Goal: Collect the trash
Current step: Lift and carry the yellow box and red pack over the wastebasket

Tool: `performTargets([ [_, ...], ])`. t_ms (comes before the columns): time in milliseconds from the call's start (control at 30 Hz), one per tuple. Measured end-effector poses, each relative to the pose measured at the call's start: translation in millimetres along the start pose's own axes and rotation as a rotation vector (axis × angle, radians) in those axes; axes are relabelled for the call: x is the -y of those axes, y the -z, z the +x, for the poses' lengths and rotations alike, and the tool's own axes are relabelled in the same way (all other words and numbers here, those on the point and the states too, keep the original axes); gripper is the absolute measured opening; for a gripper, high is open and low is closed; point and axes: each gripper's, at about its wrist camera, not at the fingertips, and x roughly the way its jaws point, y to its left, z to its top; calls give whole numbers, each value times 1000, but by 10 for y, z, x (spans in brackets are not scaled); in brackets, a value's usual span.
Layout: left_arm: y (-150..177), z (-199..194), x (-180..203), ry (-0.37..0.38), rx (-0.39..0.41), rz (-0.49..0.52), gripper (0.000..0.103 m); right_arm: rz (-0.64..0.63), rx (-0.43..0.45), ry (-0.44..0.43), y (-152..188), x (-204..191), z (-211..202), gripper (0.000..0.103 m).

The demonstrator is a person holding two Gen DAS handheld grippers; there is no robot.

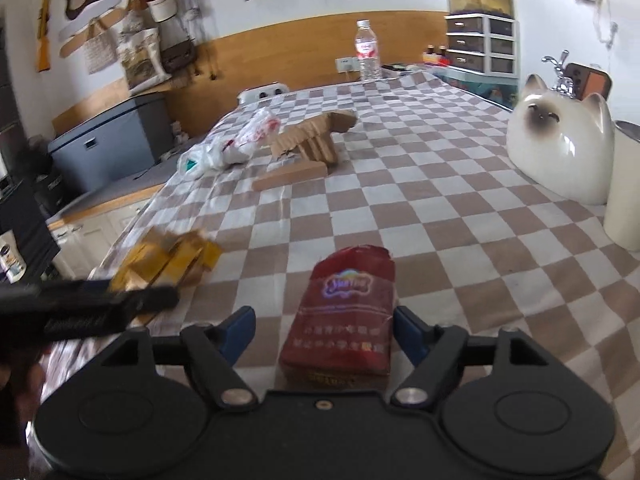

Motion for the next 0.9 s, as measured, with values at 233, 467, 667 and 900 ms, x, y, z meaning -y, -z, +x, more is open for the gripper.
performTargets([
  [233, 54, -184, -63, 17, 18, -18, 57, -6, -9, 119, 16, -59, 134, 55],
  [467, 94, -340, -159, 22, 38, -34, 57, -4, 31, 97, 76, -213, -69, 54],
  [667, 123, -519, -266, 11, 62, -47, 57, -38, 67, 82, 100, -486, -217, 54],
  [900, 189, -762, -538, -33, 94, -70, 57, -62, 117, 68, 80, -784, -394, 54],
])
